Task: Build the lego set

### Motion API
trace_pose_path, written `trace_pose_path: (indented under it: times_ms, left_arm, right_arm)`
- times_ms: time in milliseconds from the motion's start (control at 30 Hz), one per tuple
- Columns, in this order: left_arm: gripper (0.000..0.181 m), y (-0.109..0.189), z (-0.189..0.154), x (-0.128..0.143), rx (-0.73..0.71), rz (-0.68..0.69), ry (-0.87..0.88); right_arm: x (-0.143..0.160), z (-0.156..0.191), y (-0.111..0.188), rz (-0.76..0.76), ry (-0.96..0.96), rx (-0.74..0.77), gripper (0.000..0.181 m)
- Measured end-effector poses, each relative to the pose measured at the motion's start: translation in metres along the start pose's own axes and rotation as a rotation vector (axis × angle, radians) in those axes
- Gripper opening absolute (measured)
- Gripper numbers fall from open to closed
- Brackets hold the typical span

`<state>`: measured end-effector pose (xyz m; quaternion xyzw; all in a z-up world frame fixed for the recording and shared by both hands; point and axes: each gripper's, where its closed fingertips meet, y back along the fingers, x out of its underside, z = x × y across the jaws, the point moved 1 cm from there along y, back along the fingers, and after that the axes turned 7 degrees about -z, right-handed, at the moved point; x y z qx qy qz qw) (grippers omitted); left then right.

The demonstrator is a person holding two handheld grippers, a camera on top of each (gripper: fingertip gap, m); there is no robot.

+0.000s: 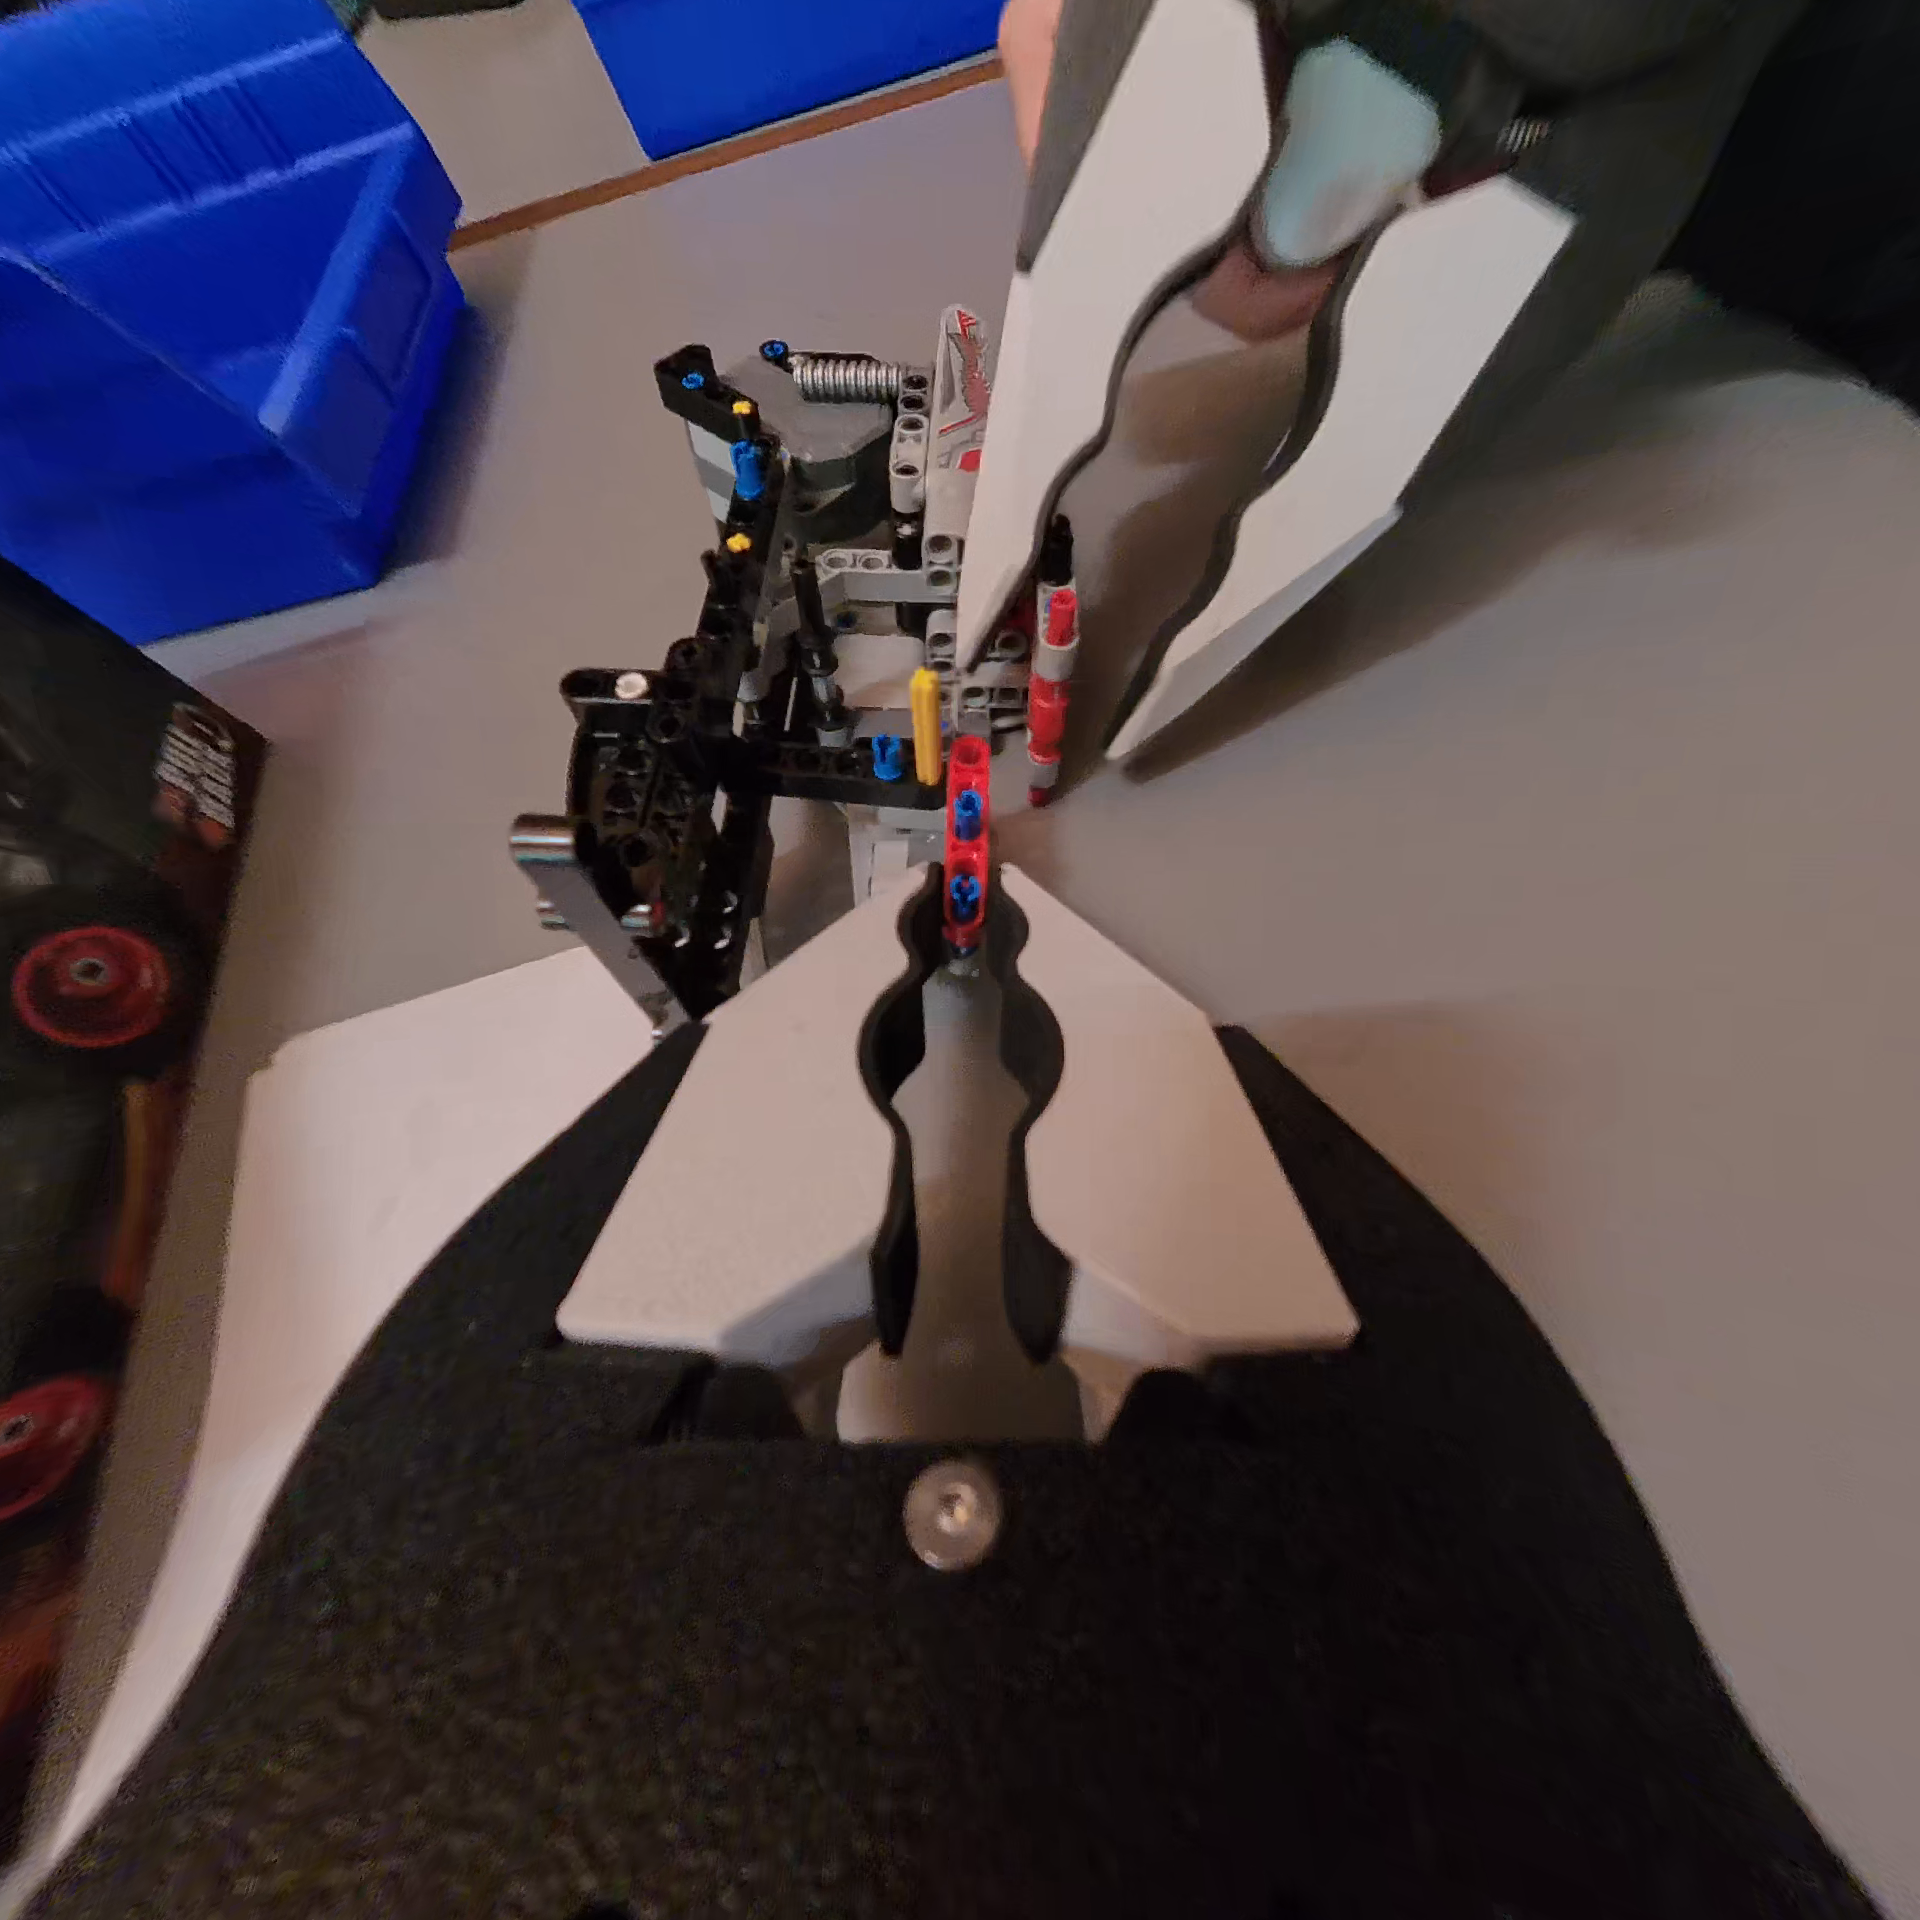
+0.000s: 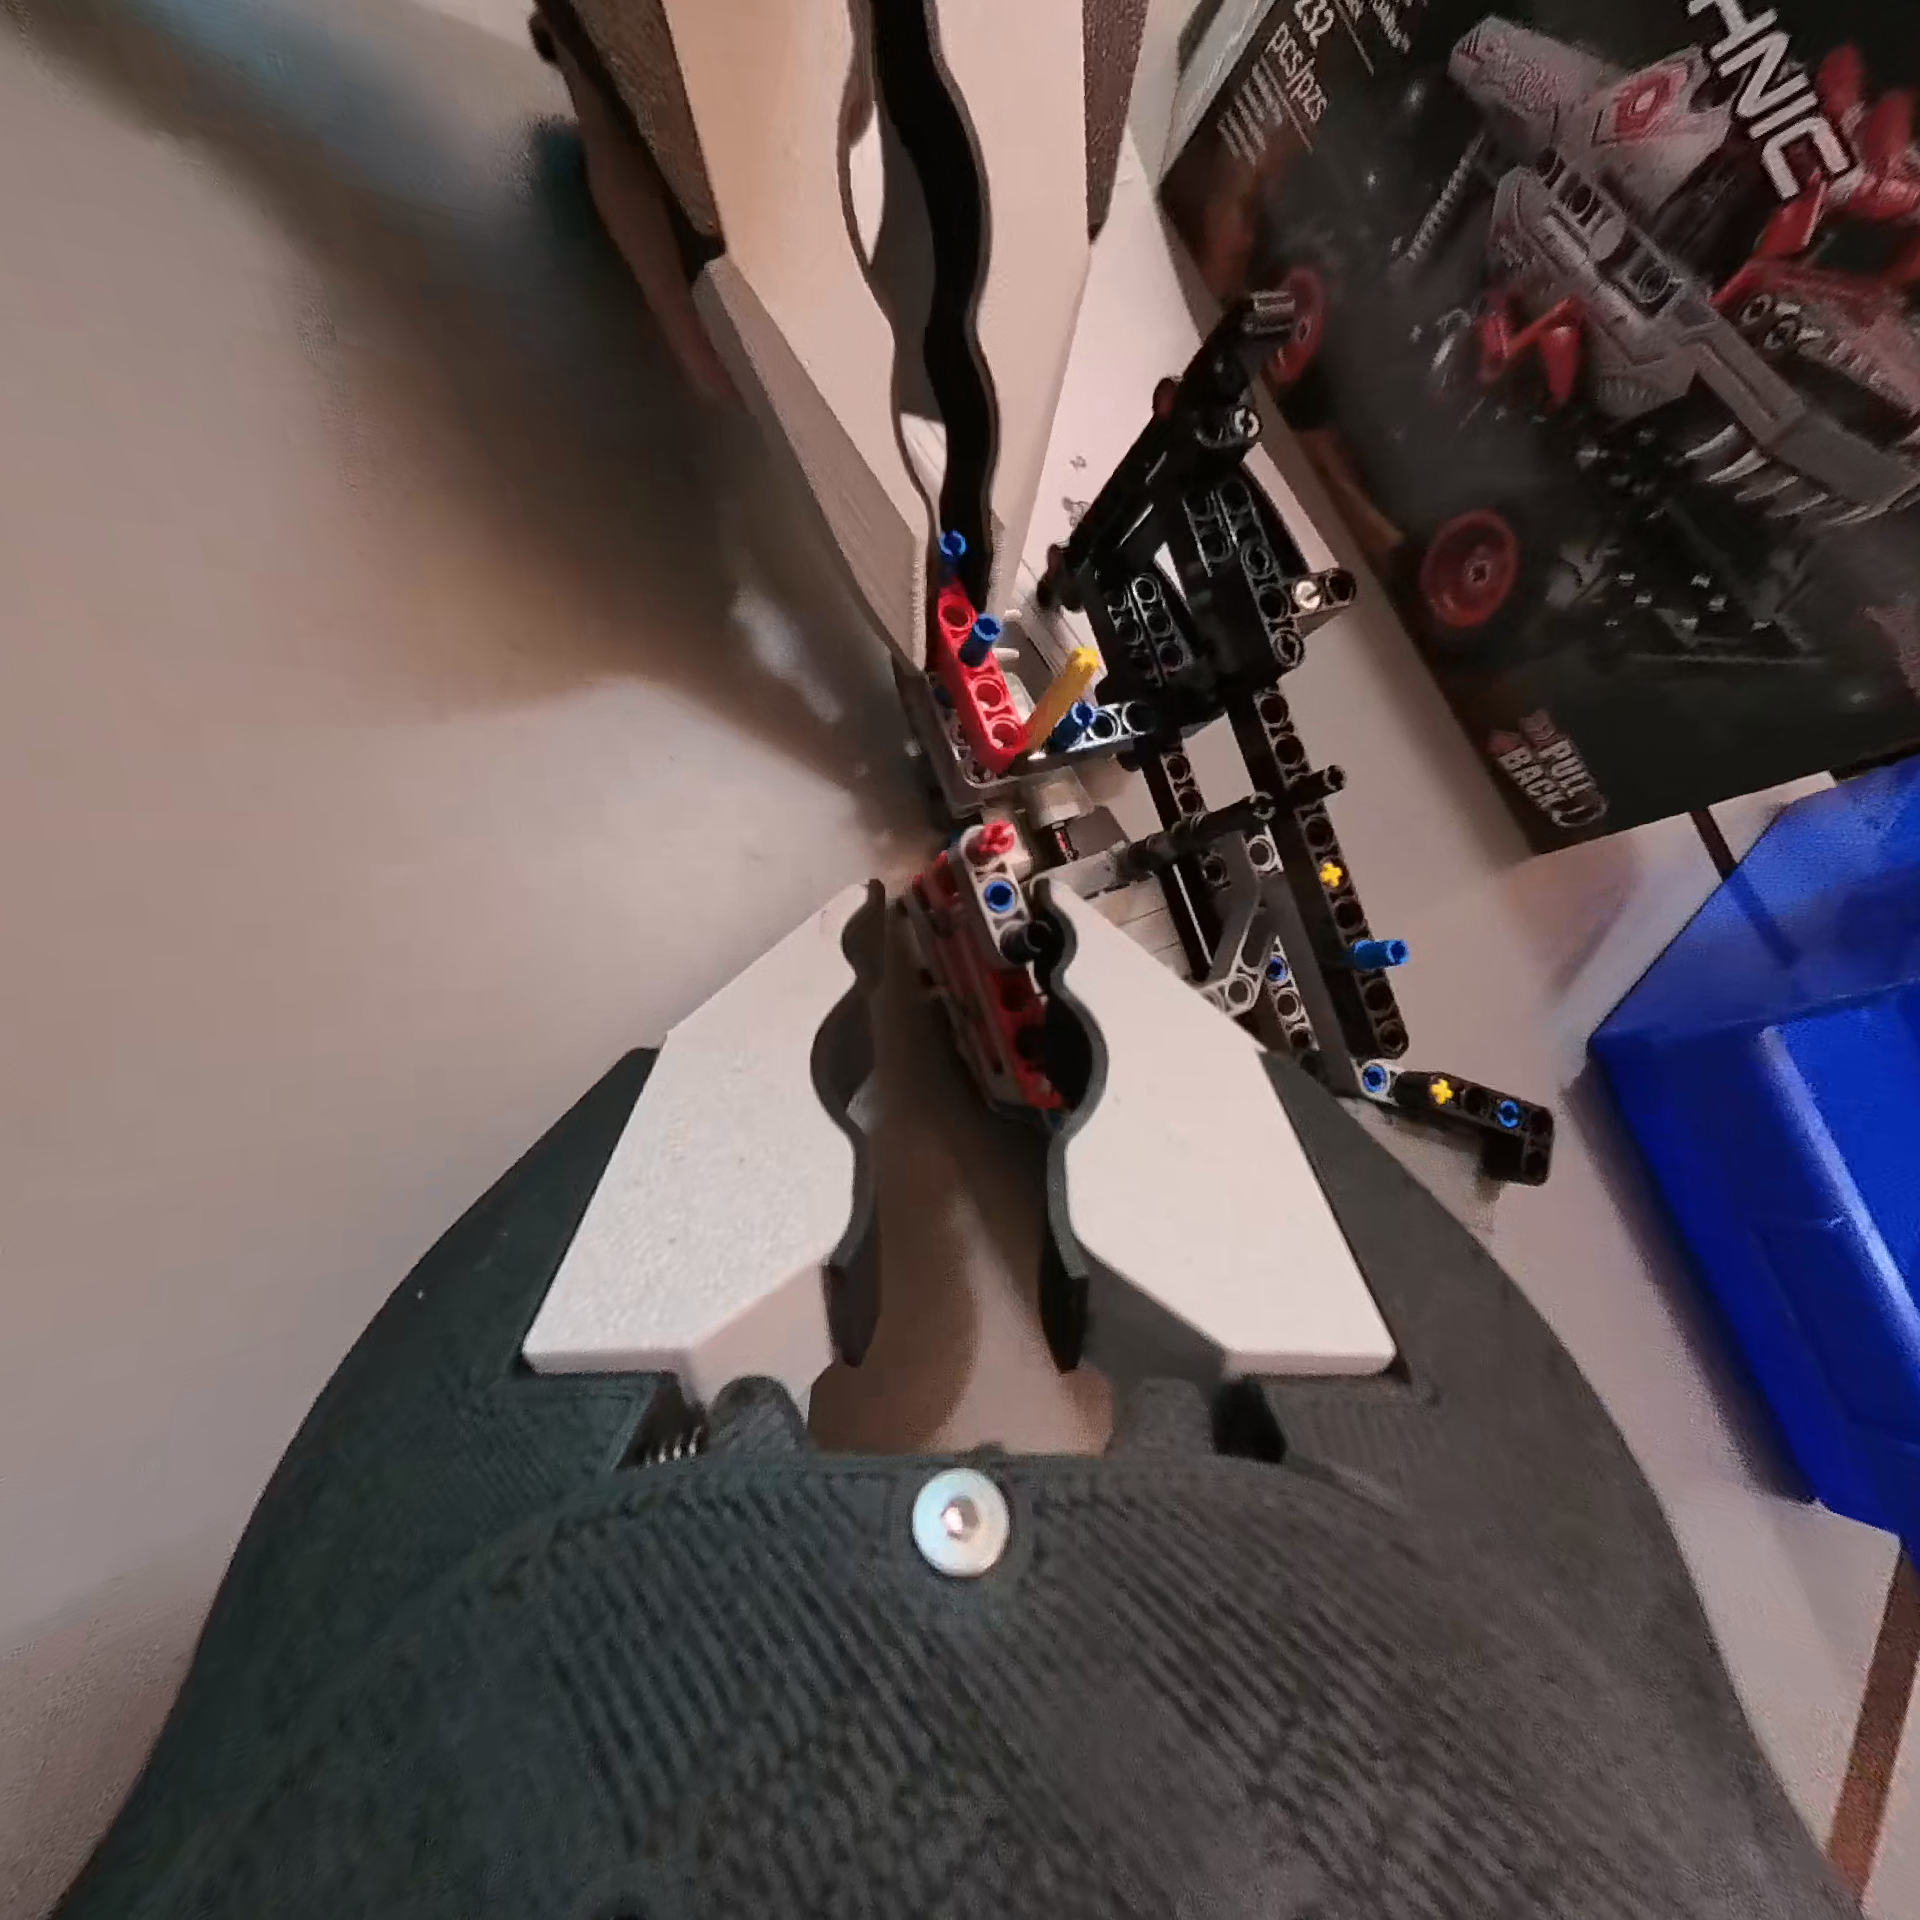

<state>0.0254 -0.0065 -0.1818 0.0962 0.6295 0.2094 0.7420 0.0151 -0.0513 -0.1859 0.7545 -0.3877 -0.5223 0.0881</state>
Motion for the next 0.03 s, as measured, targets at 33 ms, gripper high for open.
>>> trace_pose_path:
  times_ms: [33]
  left_arm:
    - [0.005, -0.0001, 0.0006, 0.0002, -0.012, 0.001, -0.032]
  right_arm:
    - [-0.0016, -0.0003, 0.0035, 0.003, 0.006, 0.003, 0.029]
